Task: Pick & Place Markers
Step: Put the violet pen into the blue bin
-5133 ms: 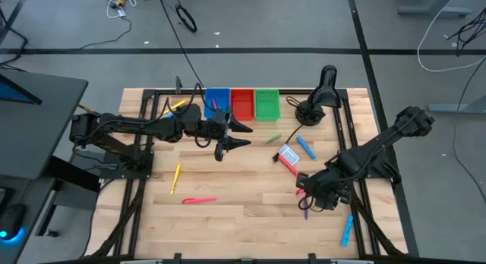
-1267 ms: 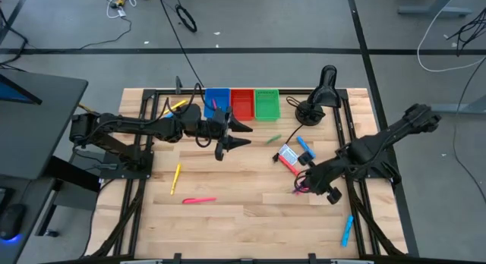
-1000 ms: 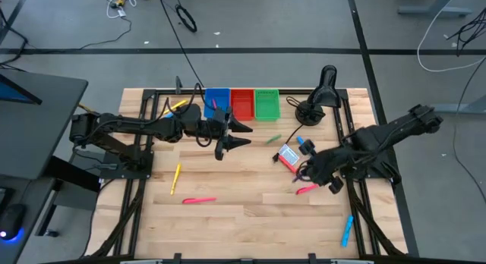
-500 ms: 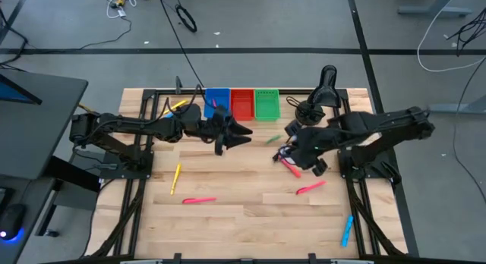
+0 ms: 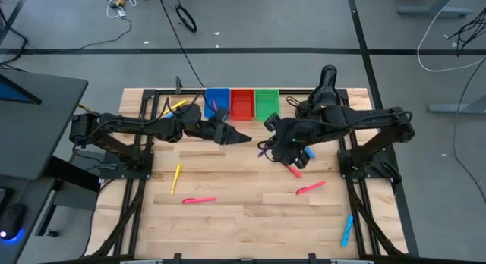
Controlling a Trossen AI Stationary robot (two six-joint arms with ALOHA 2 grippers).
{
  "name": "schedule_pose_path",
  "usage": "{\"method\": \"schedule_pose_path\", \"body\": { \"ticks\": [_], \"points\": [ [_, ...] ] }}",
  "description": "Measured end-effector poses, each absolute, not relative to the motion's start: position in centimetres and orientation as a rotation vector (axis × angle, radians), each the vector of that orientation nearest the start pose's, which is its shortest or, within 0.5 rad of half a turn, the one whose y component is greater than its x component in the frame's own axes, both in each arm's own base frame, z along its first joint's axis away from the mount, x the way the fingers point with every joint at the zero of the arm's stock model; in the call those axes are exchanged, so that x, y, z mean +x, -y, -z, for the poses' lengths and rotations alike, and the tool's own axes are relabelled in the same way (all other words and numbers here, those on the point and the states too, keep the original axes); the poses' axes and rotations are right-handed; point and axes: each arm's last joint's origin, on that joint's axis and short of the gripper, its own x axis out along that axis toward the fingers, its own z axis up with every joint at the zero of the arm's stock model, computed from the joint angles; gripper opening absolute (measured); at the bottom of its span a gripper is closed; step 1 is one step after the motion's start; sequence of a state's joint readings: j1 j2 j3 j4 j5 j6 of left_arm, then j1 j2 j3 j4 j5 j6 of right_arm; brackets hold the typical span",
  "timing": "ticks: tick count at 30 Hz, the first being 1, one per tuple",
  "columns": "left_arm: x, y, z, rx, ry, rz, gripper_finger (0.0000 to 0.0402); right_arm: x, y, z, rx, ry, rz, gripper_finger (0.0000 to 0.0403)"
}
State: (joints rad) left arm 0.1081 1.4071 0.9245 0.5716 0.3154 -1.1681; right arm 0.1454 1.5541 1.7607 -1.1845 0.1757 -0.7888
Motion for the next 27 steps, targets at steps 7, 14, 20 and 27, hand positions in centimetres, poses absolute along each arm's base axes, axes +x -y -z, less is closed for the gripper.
{"method": "schedule_pose_path", "body": {
  "ticks": [7,14,20,27],
  "points": [
    [31.6,-2.4,-31.0,-1.237,-0.089,0.247,0.0211,29.5,-3.0,-41.1,-0.935,-0.898,-0.328,0.0020],
    [31.6,-2.4,-30.9,-1.282,-0.110,0.218,0.0201,29.7,-2.7,-41.5,-0.989,-0.878,-0.300,0.0020],
    [32.1,-2.2,-32.7,-1.195,-0.142,0.174,0.0173,29.7,-2.8,-41.6,-0.990,-0.865,-0.294,0.0020],
    [32.2,-2.3,-33.7,-1.165,-0.120,0.163,0.0154,29.8,-2.8,-41.6,-1.006,-0.856,-0.299,0.0020]
  ]
}}
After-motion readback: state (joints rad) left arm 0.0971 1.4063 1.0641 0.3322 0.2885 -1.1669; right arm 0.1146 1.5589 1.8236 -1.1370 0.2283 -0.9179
